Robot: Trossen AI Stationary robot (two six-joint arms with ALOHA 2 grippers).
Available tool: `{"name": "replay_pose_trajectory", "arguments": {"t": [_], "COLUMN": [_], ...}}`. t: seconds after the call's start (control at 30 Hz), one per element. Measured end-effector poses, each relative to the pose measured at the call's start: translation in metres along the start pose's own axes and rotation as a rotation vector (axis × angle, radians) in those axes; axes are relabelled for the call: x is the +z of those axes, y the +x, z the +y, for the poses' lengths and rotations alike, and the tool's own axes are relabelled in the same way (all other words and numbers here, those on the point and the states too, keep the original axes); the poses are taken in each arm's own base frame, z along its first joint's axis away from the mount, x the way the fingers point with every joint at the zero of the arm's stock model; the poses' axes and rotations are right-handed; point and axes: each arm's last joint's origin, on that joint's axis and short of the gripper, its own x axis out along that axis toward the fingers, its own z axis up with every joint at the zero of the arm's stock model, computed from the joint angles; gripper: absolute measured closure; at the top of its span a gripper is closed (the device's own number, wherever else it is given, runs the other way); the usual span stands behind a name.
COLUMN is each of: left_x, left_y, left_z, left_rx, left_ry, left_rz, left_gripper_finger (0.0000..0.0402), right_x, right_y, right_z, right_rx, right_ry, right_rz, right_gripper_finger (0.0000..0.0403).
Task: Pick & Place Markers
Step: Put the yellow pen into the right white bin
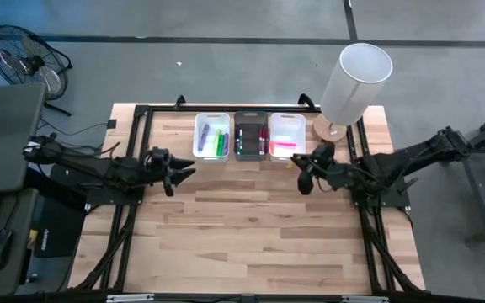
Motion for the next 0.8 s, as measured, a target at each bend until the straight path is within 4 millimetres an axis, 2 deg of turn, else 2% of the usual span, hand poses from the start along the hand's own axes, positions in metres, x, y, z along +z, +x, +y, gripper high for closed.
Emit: {"name": "replay_pose_trajectory", "arguments": {"t": [0.37,0.5,0.8], "left_x": [-0.023,-0.024,-0.024], "left_y": [-0.010,-0.010,-0.010], "left_z": [0.018,0.018,0.018], "left_rx": [-0.069,-0.092,-0.105], "left_ry": [-0.098,-0.101,-0.102], "left_rz": [-0.055,-0.039,-0.026], "left_gripper_finger": [0.0220,0.0220,0.0220], "right_x": [-0.004,-0.007,-0.021], "right_y": [0.046,0.063,0.104], "right_z": [-0.020,-0.030,-0.057], "right_rx": [-0.243,-0.321,-0.467], "right_ry": [0.124,0.187,0.196], "right_rz": [0.000,0.013,0.123], "right_gripper_finger": [0.0376,0.0376,0.0376]}}
